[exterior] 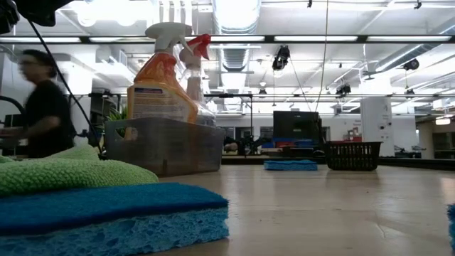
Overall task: Pick & Place Kitchen Items
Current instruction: Put the white bottle into the gray bin
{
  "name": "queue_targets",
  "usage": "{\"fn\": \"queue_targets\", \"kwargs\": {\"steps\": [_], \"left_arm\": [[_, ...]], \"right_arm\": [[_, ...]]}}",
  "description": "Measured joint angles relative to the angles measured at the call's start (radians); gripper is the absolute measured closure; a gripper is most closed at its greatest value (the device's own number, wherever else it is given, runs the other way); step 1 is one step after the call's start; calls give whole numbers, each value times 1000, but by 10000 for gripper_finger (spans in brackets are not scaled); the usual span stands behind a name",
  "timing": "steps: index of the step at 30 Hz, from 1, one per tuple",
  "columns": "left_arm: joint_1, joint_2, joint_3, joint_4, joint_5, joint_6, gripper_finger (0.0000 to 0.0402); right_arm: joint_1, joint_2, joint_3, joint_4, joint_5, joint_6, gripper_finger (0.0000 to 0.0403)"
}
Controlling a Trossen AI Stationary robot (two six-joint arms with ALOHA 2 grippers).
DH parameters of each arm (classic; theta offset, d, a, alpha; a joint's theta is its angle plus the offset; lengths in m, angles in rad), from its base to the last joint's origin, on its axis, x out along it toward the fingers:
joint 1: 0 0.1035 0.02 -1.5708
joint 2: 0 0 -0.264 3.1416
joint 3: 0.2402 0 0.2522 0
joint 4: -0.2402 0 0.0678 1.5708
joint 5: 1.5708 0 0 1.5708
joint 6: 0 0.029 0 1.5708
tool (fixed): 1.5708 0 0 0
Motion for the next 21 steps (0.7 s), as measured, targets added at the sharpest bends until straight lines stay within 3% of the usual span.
{"fn": "queue_targets", "kwargs": {"steps": [6,11,17,21], "left_arm": [[0,0,0,0,0,-4,120],[0,0,0,12,0,3,120],[0,0,0,44,16,46,120],[0,0,0,32,16,44,120]], "right_arm": [[-35,-1,66,0,213,-180,293],[-99,-6,68,64,318,-376,293],[-195,-9,62,291,327,-678,293],[-259,-12,4,488,251,-840,293]]}}
